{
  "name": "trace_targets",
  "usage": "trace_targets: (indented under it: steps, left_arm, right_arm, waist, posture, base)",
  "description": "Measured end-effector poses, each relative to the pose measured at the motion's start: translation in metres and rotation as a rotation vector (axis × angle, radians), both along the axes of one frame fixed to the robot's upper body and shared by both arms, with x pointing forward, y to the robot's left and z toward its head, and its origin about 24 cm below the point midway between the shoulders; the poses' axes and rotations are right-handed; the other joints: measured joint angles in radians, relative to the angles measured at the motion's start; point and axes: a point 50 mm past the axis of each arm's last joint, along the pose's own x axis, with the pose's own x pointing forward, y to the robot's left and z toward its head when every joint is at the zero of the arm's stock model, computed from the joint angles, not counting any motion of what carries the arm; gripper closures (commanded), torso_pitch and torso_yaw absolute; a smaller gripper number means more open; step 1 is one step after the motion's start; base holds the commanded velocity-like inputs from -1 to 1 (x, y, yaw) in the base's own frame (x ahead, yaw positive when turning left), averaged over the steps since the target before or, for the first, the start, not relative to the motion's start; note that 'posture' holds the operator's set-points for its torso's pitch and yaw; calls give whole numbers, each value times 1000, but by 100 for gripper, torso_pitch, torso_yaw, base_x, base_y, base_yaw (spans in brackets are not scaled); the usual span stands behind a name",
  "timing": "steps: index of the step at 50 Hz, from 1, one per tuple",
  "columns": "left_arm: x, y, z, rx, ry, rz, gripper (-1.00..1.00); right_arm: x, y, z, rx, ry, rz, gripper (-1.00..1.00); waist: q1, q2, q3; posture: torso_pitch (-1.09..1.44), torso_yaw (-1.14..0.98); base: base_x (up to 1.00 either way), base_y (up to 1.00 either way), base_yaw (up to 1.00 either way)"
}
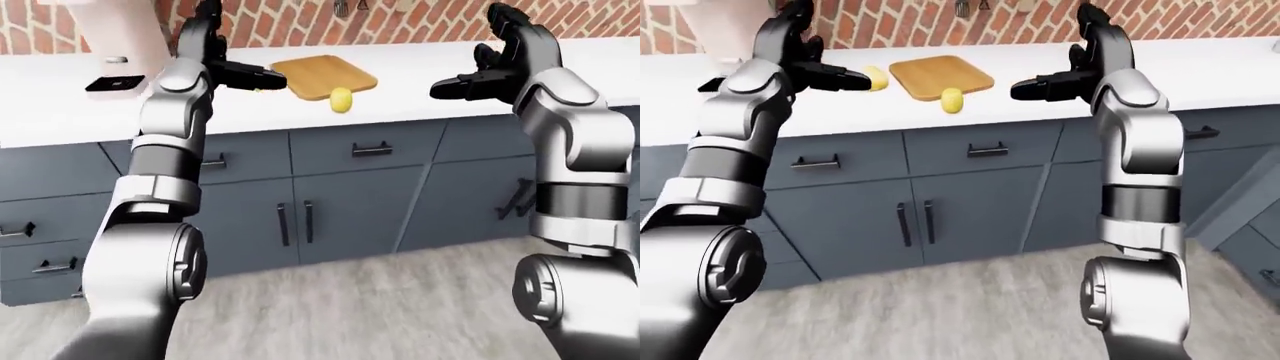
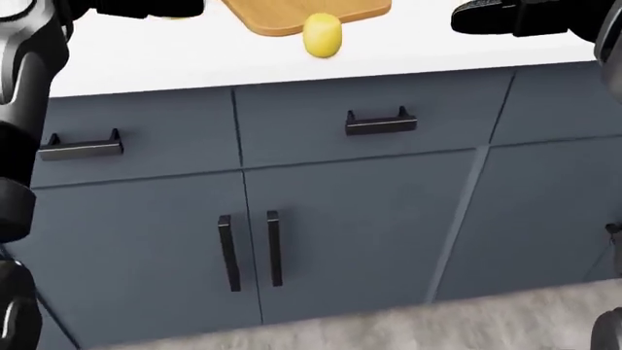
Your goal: Place the bread and cheese on the cutting board.
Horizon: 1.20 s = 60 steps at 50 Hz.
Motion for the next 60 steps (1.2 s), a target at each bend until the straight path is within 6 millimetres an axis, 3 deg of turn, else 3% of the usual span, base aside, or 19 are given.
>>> trace_targets:
  steps: [2, 5, 16, 18, 20, 24, 29, 32, 34, 36, 38, 42, 50, 53, 57, 60]
  left_arm:
    - [0, 0, -1, 1, 15, -3, -100]
    - [0, 2, 5, -4, 2, 6, -100]
    - [-5, 12, 17, -9, -44, 19, -100]
    - [-5, 16, 14, -11, -36, 30, -100]
    - [-4, 21, 4, -15, 3, 51, -100]
    - [-3, 18, 5, -11, 16, 50, -100]
    - [-5, 16, 20, -8, -37, 40, -100]
    - [-6, 17, 25, -9, -61, 42, -100]
    - [-5, 13, 19, -10, -51, 32, -100]
    - [-2, 9, 8, -6, -8, 19, -100]
    - [-1, 9, 1, -7, 22, 17, -100]
    - [-4, 15, 6, -14, 3, 30, -100]
    - [-7, 13, 24, -3, -70, 28, -100]
    - [-6, 16, 18, 0, -58, 39, -100]
    - [-3, 19, -1, -4, 25, 56, -100]
    - [-2, 16, -4, 2, 36, 50, -100]
  right_arm:
    - [0, -2, -1, 4, 8, -8, -100]
    - [-1, -2, 4, -2, -12, -7, -100]
    - [1, 11, 7, -36, -22, 19, -100]
    - [2, 14, 3, -39, -11, 31, -100]
    - [4, 18, -4, -41, 23, 50, -100]
    - [3, 13, -3, -38, 25, 43, -100]
    - [1, 12, 9, -47, -32, 29, -100]
    - [0, 14, 10, -54, -40, 37, -100]
    - [1, 10, 7, -52, -28, 27, -100]
    - [3, 6, -3, -43, 11, 11, -100]
    - [4, 5, -8, -41, 35, 4, -100]
    - [1, 7, 1, -52, -3, 12, -100]
    - [-1, 8, 10, -72, -47, 8, -100]
    - [1, 13, 0, -76, -17, 23, -100]
    - [5, 15, -13, -80, 39, 37, -100]
    - [5, 14, -15, -78, 43, 35, -100]
  waist:
    - [-3, -4, -8]
    - [-1, 11, -14]
    - [-10, 102, -33]
    - [4, 85, -9]
    - [12, 104, 6]
    - [8, 94, -16]
    - [8, 50, -33]
    - [10, 3, -38]
    - [1, 18, -19]
    - [-7, 5, -6]
    - [-12, 7, -9]
    - [-12, 43, -7]
    - [-26, 111, -33]
    - [-27, 89, -7]
    - [-17, 92, 20]
    - [-18, 72, 29]
  posture:
    - [0, 0]
    - [0, 0]
    - [0, 0]
    - [0, 0]
    - [0, 0]
    - [0, 0]
    - [0, 0]
    - [0, 0]
    - [0, 0]
    - [0, 0]
    - [0, 0]
    - [0, 0]
    - [0, 0]
    - [0, 0]
    - [0, 0]
    - [0, 0]
  base:
    - [32, 0, 0]
    - [32, 0, 0]
    - [31, 0, 0]
    - [24, 0, 0]
    - [23, 0, 0]
    - [19, 0, 0]
    - [17, 0, 0]
    - [17, 0, 0]
    - [17, 0, 0]
    - [22, 0, 0]
    - [38, 0, 0]
    - [42, 0, 0]
    - [25, 0, 0]
    - [0, 0, 0]
    - [0, 0, 0]
    - [0, 0, 0]
